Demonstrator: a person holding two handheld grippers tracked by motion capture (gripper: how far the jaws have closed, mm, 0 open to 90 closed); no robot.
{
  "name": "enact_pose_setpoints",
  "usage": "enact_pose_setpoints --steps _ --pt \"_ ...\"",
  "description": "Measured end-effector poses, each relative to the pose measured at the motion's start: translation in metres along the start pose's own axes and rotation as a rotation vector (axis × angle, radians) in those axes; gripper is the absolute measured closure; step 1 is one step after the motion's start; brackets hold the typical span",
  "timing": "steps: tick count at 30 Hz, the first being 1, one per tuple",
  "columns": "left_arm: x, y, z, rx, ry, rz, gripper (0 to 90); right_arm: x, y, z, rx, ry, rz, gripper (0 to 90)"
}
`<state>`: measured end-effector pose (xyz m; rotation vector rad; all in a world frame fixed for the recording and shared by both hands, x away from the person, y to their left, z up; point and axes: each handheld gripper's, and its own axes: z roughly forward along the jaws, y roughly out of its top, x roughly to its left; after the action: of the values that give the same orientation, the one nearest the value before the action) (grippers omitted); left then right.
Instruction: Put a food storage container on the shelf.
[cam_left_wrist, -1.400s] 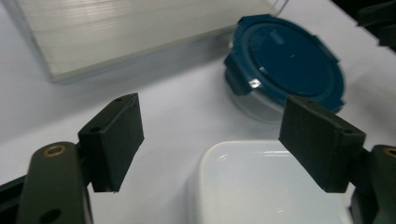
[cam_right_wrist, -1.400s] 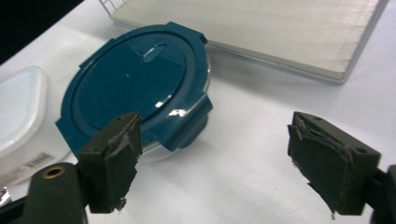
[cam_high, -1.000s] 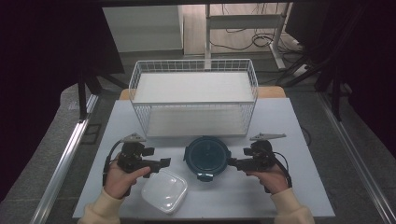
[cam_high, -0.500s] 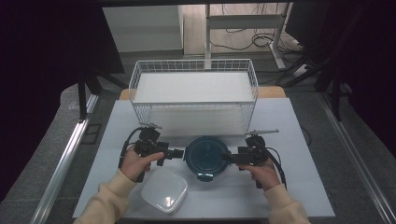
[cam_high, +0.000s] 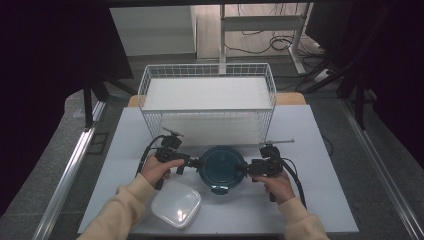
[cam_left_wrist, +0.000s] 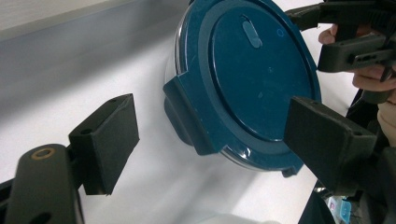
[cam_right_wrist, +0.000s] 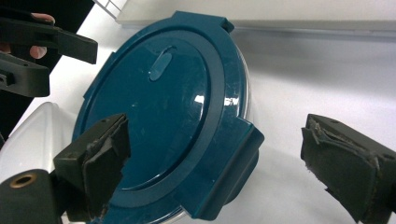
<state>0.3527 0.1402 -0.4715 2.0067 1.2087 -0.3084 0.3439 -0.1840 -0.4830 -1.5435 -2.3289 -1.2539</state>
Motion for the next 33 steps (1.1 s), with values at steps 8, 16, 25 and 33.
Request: enact_pose_setpoints --steps 8,16,25,33 --pt "0.008 0.005 0.013 0.046 -0.029 -0.025 17.8 -0.004 -0.003 0.007 0.010 0.009 0.060 7.7" --pt "0.013 0.009 0.025 0.084 -0.070 -0.066 19.7 -0.006 -0.009 0.014 0.030 0.032 0.115 9.2" --pt "0.015 0.014 0.030 0.120 -0.131 -0.073 23.7 -0.005 -0.013 0.020 0.041 0.092 0.196 13.2" --pt "0.019 0.015 0.035 0.148 -0.146 -0.112 31.6 -0.005 -0.013 0.018 0.010 0.110 0.220 26.3"
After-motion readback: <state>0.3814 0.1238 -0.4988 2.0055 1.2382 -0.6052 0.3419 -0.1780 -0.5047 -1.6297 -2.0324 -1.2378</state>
